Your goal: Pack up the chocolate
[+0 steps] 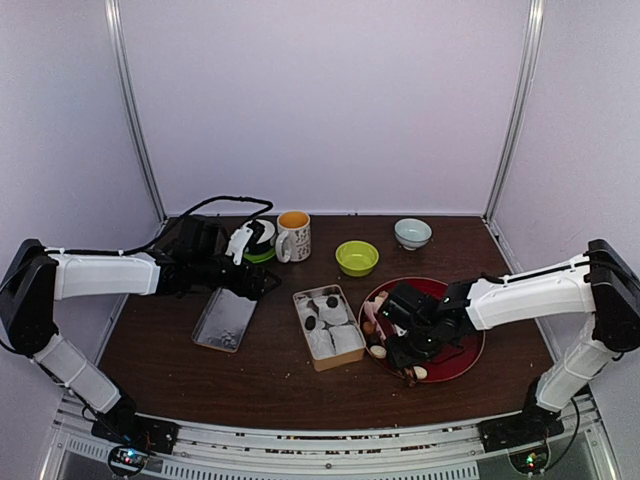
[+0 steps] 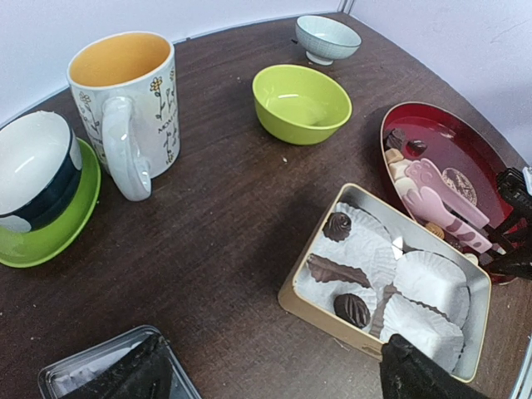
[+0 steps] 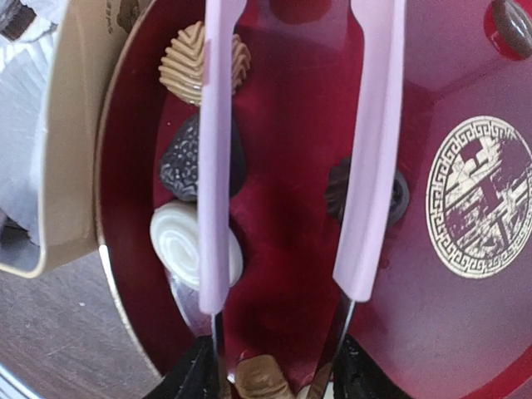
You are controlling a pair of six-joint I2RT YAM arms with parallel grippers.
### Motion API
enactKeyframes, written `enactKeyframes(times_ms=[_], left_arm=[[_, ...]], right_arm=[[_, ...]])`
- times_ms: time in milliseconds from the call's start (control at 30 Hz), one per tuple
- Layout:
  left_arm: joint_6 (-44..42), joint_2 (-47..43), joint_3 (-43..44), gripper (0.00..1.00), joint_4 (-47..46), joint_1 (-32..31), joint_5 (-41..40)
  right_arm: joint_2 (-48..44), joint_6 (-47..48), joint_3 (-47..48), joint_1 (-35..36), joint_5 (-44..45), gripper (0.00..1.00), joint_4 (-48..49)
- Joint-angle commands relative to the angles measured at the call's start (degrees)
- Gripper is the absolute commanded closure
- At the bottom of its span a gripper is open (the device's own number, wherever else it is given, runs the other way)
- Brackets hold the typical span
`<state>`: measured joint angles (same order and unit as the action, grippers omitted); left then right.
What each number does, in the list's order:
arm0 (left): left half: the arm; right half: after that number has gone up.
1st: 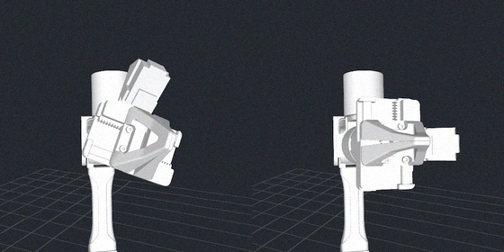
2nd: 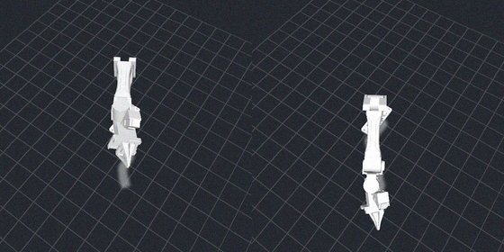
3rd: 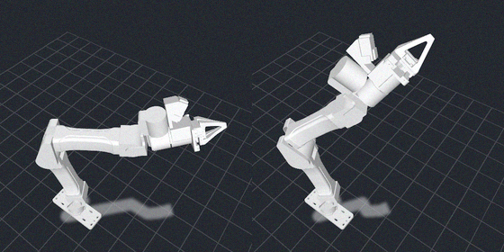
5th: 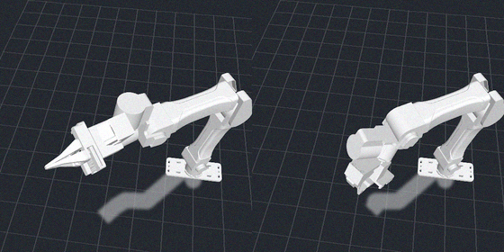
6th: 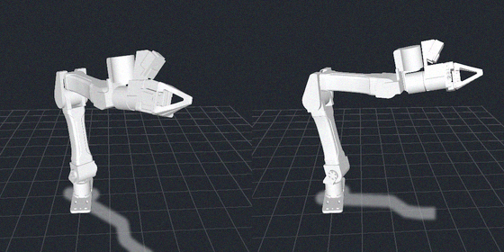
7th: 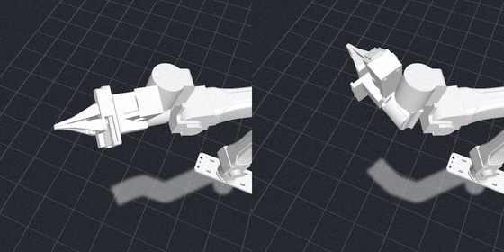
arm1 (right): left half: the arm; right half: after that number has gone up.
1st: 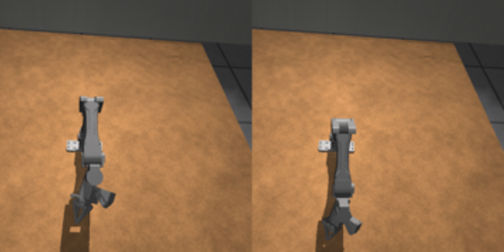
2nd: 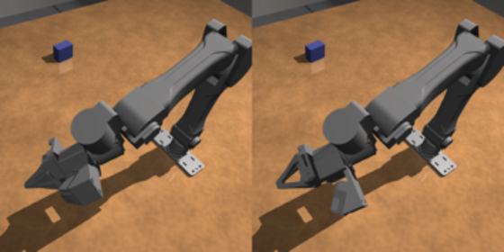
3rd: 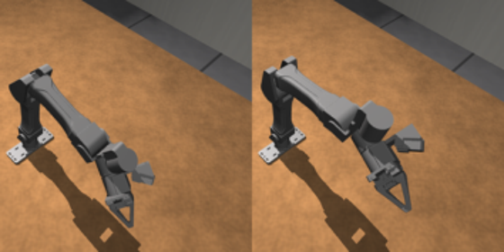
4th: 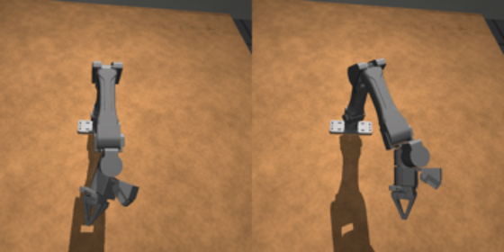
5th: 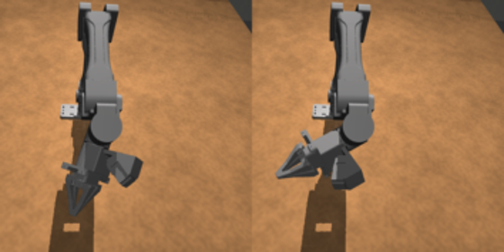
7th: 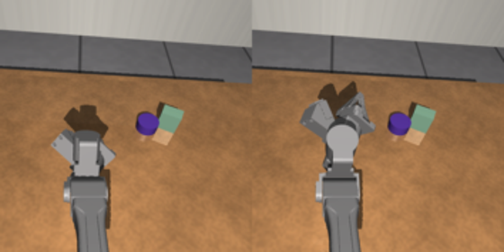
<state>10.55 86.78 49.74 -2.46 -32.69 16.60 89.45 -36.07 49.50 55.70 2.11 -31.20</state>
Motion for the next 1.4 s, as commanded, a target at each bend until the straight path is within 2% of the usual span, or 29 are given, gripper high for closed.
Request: enactKeyframes(times_ms=[0,267,600,933,1167,1367], left_arm=[[-0.6,-0.3,0.1,0.11,-1.6,0.0,0.3],[-0.6,-0.2,0.1,0.11,-1.5,0.0,0.3],[-0.5,-0.2,0.2,0.11,-1.5,-0.1,0.5],[-0.6,-0.5,0.1,0.11,-1.2,0.0,0.2],[-0.7,-0.6,0.0,0.11,-1.2,-0.1,0.2],[-0.7,-0.6,0.0,0.11,-1.3,0.0,0.2]], right_arm=[[1.5,-1.0,1.8,0.7,5.0,0.59,1.0],[-2.6,0.1,2.7,1.2,6.1,0.72,-2.0],[-2.8,3.3,6.7,1.3,2.9,0.73,-10.7],[0.5,2.9,10.1,1.2,5.4,0.74,-12.8],[-5.2,2.9,10.1,1.2,8.3,0.81,-14.1],[-9.9,4.6,10.8,1.2,8.3,0.81,-16.2]])
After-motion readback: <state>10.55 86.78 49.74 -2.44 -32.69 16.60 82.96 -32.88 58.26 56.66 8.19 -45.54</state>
